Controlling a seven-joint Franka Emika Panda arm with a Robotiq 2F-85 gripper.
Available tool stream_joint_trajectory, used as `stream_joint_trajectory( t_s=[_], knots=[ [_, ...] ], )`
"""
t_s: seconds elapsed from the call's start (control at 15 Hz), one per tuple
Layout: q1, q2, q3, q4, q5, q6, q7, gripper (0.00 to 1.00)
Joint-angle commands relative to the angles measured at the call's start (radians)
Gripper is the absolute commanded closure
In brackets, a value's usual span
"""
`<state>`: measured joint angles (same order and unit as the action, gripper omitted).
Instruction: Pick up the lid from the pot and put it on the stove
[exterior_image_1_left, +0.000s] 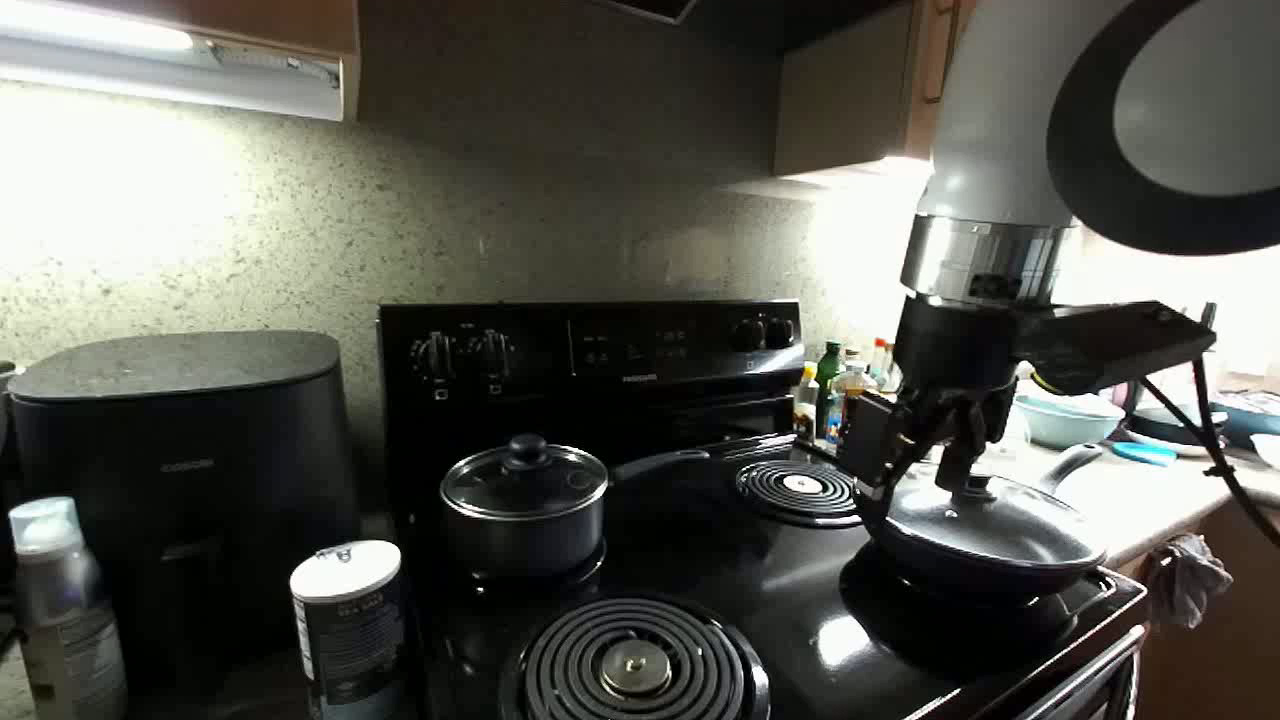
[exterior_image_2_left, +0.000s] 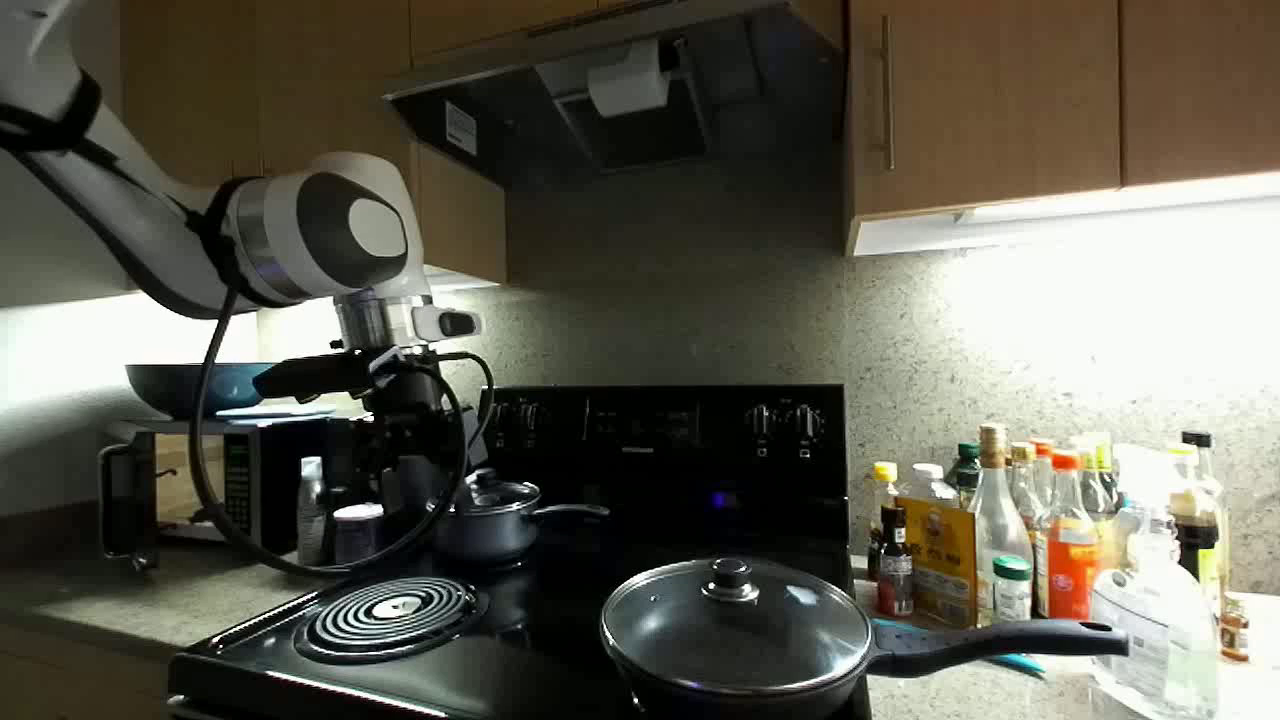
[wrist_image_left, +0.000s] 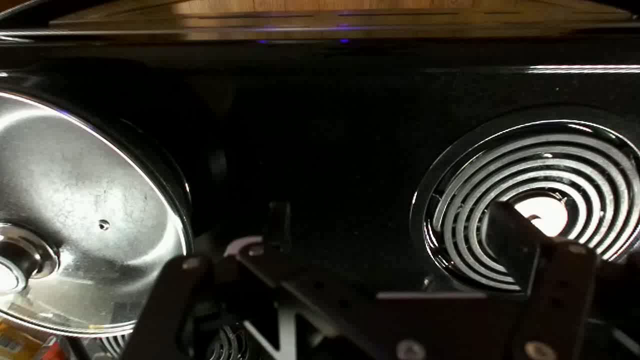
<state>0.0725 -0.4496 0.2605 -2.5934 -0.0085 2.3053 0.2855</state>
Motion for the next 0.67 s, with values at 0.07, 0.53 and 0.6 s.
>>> stream_joint_trajectory(
  t_s=[0.07, 0.53, 0.6],
  knots=[
    [0.015, 0.001, -0.014, 0.002, -0.009, -0.003, 0.006, 0.00],
    [-0.008, -0.005, -0.047, 0.004, 0.015, 0.009, 0.034, 0.00],
    [-0.020, -0.016, -0.068, -0.002, 0.029, 0.012, 0.052, 0.00]
  ],
)
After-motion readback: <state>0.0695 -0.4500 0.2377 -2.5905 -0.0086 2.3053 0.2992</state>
